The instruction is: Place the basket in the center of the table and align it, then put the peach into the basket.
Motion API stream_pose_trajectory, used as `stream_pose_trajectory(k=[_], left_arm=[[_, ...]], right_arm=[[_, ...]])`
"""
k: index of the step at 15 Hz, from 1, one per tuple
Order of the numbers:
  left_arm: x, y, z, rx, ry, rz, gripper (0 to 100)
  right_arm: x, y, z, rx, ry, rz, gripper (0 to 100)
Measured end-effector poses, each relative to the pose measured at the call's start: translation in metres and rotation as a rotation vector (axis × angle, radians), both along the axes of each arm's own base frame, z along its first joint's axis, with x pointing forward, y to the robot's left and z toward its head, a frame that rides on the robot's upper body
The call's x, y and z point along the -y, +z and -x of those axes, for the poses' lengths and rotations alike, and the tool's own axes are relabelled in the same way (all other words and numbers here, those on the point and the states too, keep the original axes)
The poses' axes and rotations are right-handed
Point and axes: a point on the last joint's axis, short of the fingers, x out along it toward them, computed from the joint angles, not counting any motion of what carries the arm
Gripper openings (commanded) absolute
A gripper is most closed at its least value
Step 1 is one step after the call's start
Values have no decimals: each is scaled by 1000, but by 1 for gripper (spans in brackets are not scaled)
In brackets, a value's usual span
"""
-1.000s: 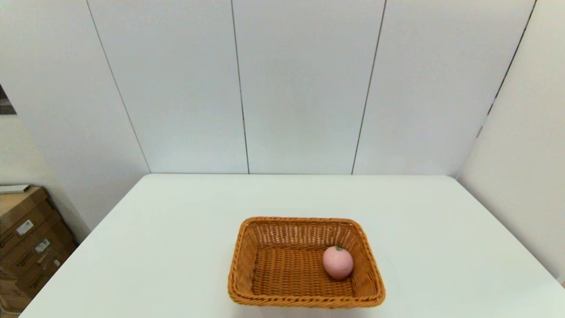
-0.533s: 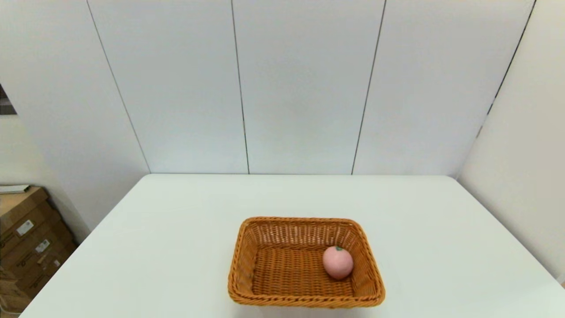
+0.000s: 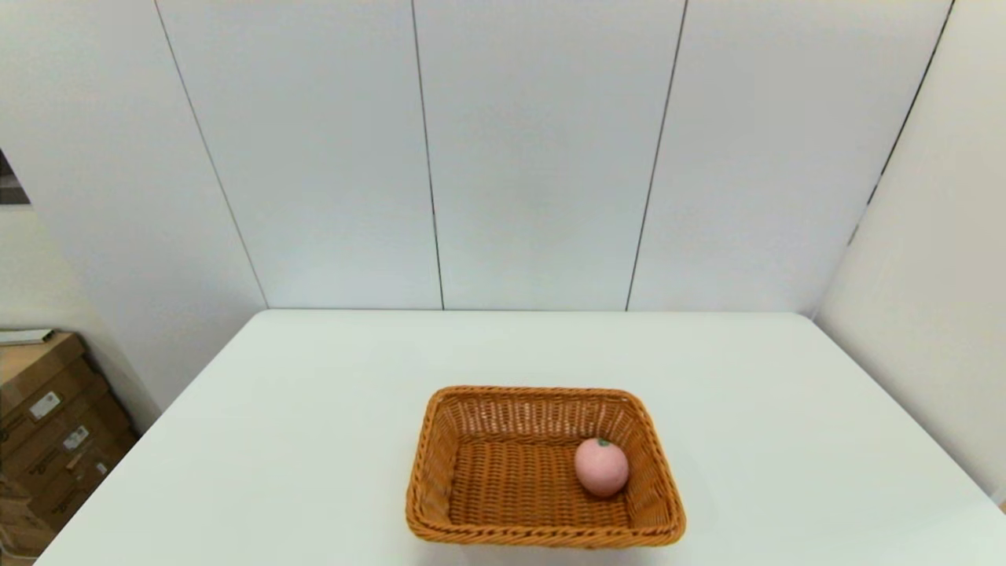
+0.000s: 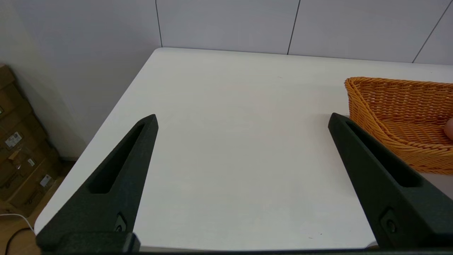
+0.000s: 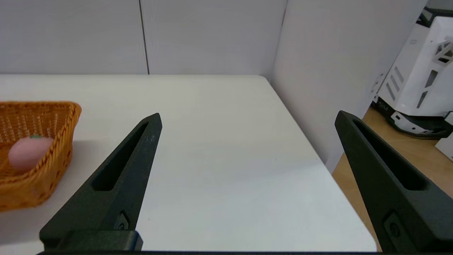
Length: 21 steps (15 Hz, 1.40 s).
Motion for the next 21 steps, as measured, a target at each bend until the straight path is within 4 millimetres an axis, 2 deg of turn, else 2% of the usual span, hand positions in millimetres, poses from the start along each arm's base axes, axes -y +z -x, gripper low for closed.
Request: stream_pose_trajectory(k=[5,9,21], left_arm=[[0,0,0,0,0,-1,100],[0,0,0,0,0,-1,100],[0,0,0,-1,0,-2,100]], right_arm=[[-4,-21,-2,-27,179,-2,100],[-4,-23,-2,-26,174,-87,100],[-4,-23,-2,-23,172,-94,100]])
